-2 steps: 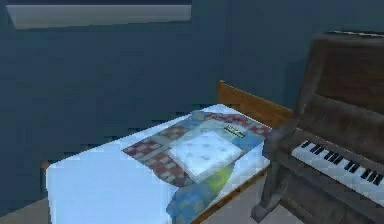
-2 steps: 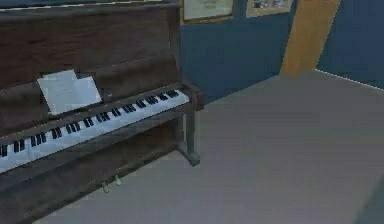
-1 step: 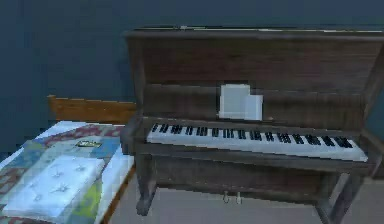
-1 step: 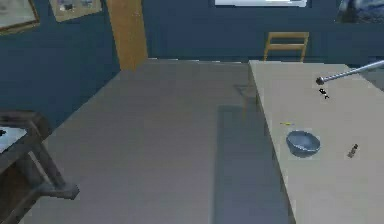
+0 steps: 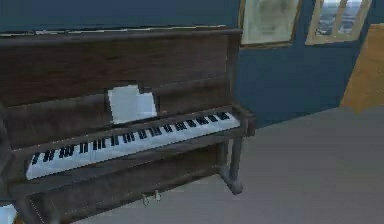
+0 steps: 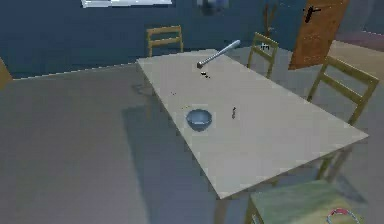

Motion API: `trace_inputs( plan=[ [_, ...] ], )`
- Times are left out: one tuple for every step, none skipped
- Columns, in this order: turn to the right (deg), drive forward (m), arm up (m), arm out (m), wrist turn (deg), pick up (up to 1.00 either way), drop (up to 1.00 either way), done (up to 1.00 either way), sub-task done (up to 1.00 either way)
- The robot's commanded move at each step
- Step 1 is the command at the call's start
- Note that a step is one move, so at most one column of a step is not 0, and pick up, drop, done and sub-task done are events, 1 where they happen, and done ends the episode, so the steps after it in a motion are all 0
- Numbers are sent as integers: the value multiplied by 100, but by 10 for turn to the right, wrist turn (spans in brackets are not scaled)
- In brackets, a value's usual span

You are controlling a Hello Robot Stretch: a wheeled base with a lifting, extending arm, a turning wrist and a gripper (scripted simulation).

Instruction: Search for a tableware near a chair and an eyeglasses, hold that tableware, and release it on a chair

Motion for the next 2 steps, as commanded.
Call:
trace_inputs(
  plan=[
    [450, 0, 0, 0, 0, 0, 0, 0, 0],
    [180, 0, 0, 0, 0, 0, 0, 0, 0]
  ],
)
